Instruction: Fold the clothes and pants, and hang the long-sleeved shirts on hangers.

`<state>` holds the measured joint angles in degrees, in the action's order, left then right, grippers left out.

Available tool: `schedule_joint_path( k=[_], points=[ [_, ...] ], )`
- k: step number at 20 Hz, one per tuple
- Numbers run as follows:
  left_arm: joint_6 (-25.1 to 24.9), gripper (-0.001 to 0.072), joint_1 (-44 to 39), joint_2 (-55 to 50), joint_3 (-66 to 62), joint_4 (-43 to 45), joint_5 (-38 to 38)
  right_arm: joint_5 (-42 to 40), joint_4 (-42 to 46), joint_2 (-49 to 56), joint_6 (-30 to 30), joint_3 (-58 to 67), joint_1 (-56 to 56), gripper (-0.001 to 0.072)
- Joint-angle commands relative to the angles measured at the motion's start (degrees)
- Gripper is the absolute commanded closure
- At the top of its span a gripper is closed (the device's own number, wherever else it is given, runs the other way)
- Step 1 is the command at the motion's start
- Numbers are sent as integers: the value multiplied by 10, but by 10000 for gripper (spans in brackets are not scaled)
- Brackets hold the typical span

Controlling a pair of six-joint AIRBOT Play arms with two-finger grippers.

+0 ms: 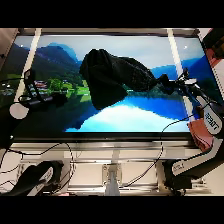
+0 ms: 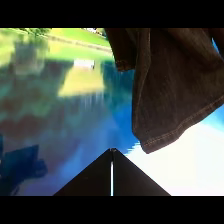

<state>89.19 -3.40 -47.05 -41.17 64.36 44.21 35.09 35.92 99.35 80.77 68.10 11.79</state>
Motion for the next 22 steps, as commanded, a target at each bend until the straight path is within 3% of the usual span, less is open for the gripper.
schedule_joint_path(
  k=[1, 6, 13, 15, 16, 17, 18, 19, 22],
  points=[
    [0, 684, -12, -21, 0, -5, -16, -18, -30, 25, -1, 20, -8, 147],
    [0, 683, -53, -46, 0, -5, -66, -10, -29, 62, 36, 54, -29, 171],
    [0, 683, -63, -81, 0, -6, -93, -52, -26, 70, 37, 64, -58, 367],
    [0, 674, -63, -101, 0, -6, -93, -76, -26, 70, 36, 64, -58, 508],
    [0, 669, -63, -110, 0, -6, -93, -85, -26, 70, 36, 64, -58, 622],
    [0, 497, -63, -118, 0, -9, -95, -88, -26, 70, 36, 64, -57, 667],
    [0, 184, -63, -127, 0, -26, -101, -87, -26, 70, 36, 64, -57, 667],
    [0, -13, -63, -135, 0, -51, -113, -85, -24, 69, 35, 64, -58, 668],
    [0, -2, -71, -171, 0, -113, -136, -80, -20, 59, -14, 64, -58, 668]
  ],
)
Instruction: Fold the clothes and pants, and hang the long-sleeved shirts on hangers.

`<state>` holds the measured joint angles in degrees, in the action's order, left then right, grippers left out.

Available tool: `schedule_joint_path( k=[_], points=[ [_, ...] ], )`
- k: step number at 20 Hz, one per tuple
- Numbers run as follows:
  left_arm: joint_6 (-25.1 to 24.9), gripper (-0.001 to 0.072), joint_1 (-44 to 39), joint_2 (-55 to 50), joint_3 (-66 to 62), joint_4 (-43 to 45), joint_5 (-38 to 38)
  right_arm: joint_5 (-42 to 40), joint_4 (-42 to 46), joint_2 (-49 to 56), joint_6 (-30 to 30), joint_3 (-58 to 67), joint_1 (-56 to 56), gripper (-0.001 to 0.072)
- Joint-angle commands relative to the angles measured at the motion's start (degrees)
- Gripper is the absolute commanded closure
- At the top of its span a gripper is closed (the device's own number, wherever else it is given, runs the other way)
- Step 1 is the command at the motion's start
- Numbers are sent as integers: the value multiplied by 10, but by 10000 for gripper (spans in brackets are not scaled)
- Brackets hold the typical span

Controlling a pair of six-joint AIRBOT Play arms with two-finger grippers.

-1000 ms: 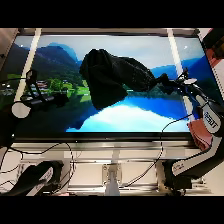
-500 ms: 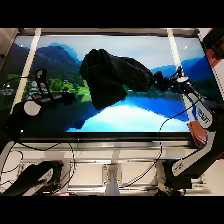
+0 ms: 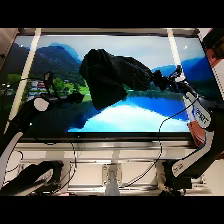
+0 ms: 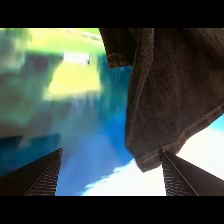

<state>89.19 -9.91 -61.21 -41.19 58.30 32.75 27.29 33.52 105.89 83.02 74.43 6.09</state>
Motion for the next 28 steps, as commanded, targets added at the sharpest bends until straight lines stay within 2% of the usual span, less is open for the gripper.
schedule_joint_path(
  k=[1, 4, 8, 9, 11, 12, 13, 15, 17, 18, 23, 25, 28],
  points=[
    [0, 5, -20, -48, 0, -64, -29, 0, 11, -13, -51, 0, -1, 668],
    [0, 6, -82, -107, 0, -105, -60, 1, 42, -34, -63, 0, -1, 668],
    [0, 9, -164, -172, -1, -129, -153, 3, 62, -55, -62, 0, -1, 668],
    [0, 54, -176, -185, -1, -138, -166, 3, 62, -59, -62, 0, -1, 668],
    [0, 228, -186, -208, -1, -140, -172, 5, 63, -67, -62, 0, -1, 668],
    [0, 246, -186, -215, -1, -141, -179, 7, 65, -71, -63, 0, -1, 668],
    [0, 300, -186, -216, -2, -143, -196, 8, 71, -76, -63, 0, -1, 668],
    [0, 326, -186, -216, -2, -154, -251, 15, 88, -90, -63, 0, -1, 668],
    [0, 589, -185, -216, -2, -170, -313, 24, 120, -108, -63, 0, 0, 668],
    [0, 685, -184, -215, -5, -183, -337, 27, 141, -120, -63, 0, 0, 668],
    [0, 686, -156, -173, -61, -176, -355, 25, 242, -207, -62, 1, 16, 669],
    [-1, 687, -118, -126, -71, -172, -360, 32, 243, -244, -62, 10, 45, 670],
    [-1, 688, -37, -39, -72, -100, -356, 64, 256, -288, -62, 47, 97, 669]
  ],
)
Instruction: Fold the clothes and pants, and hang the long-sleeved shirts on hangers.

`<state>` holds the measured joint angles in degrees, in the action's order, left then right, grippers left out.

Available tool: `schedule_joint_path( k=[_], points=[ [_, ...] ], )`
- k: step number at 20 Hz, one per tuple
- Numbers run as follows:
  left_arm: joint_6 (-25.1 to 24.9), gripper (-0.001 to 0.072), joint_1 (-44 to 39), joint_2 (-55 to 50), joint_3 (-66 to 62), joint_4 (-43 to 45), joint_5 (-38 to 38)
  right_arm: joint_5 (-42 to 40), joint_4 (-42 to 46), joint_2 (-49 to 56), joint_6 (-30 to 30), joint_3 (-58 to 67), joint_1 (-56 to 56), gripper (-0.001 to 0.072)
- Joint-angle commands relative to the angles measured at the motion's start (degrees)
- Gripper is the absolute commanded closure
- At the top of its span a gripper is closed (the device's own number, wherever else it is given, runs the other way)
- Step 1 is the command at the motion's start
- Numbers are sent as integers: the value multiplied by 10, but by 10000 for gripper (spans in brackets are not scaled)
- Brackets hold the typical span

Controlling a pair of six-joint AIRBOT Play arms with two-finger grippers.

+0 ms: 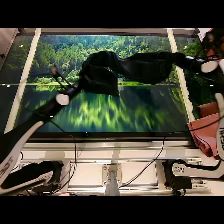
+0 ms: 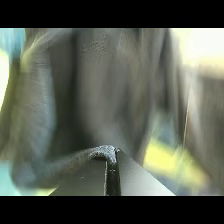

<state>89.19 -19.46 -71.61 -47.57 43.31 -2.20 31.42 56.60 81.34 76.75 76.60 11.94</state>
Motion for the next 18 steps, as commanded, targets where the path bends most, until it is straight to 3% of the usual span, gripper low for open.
schedule_joint_path(
  k=[1, 4, 8, 14, 18],
  points=[
    [0, 688, 90, 97, -8, 69, 0, 40, 38, -52, 0, 42, 55, 669],
    [0, 688, 180, 183, -8, 128, 16, 118, 88, -74, -10, 92, 97, 670],
    [0, 688, 291, 267, -8, 207, 30, 226, 110, -96, -82, 136, 125, 669],
    [0, 688, 376, 324, -8, 208, 29, 242, 134, -159, -89, 141, 127, 669],
    [0, 688, 403, 339, -8, 208, 66, 333, 245, -202, -80, 141, 127, 670]
  ],
)
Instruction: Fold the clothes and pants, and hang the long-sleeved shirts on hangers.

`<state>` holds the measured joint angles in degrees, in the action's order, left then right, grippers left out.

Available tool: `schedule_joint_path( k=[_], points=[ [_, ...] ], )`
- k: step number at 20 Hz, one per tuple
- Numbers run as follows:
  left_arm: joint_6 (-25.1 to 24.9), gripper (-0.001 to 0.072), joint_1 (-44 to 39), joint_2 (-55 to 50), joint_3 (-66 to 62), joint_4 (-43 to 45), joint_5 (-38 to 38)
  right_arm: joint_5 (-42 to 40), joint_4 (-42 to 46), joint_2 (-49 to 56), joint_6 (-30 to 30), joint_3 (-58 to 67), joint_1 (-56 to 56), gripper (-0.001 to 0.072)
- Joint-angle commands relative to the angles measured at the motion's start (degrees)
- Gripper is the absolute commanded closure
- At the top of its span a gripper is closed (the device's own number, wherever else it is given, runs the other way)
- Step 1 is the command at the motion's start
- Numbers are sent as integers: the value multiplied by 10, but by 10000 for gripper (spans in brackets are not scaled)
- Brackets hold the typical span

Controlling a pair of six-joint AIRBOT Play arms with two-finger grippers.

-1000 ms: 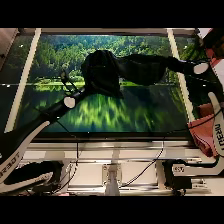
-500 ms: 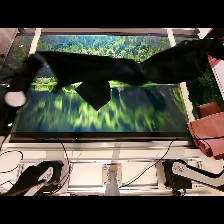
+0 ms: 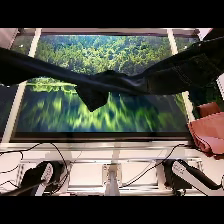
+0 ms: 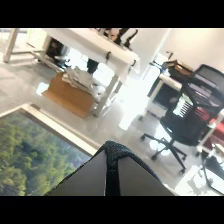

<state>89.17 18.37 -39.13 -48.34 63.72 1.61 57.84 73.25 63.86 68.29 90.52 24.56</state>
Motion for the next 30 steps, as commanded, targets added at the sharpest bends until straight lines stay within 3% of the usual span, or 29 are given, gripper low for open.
schedule_joint_path(
  k=[1, 5, 8, 13, 16, 17, 18, 19, 25, 30],
  points=[
    [0, 688, 35, 14, 0, 11, 64, 89, 103, -30, 20, -3, 1, 670],
    [0, 688, 69, 6, 6, 109, 351, 15, 71, -24, 63, -130, 0, 670],
    [0, 687, 68, -5, 45, 176, 479, -69, 86, 2, 120, -254, 1, 669],
    [0, 687, 68, -19, 137, 181, 494, -144, 89, 80, 145, -322, 1, 669],
    [0, 686, 68, -19, 148, 181, 495, -175, 90, 124, 209, -321, 1, 668],
    [0, 686, 68, -19, 148, 181, 495, -175, 92, 129, 213, -318, 1, 636],
    [0, 686, 68, -19, 148, 181, 495, -175, 93, 130, 213, -315, 1, 425],
    [0, 686, 68, -19, 148, 181, 495, -171, 93, 130, 214, -309, 1, 283],
    [0, 686, 68, -19, 148, 182, 494, -39, 90, 136, 279, -233, 10, 276],
    [0, 686, 68, -19, 148, 181, 494, 110, 36, 201, 260, -161, 22, 259]
  ],
)
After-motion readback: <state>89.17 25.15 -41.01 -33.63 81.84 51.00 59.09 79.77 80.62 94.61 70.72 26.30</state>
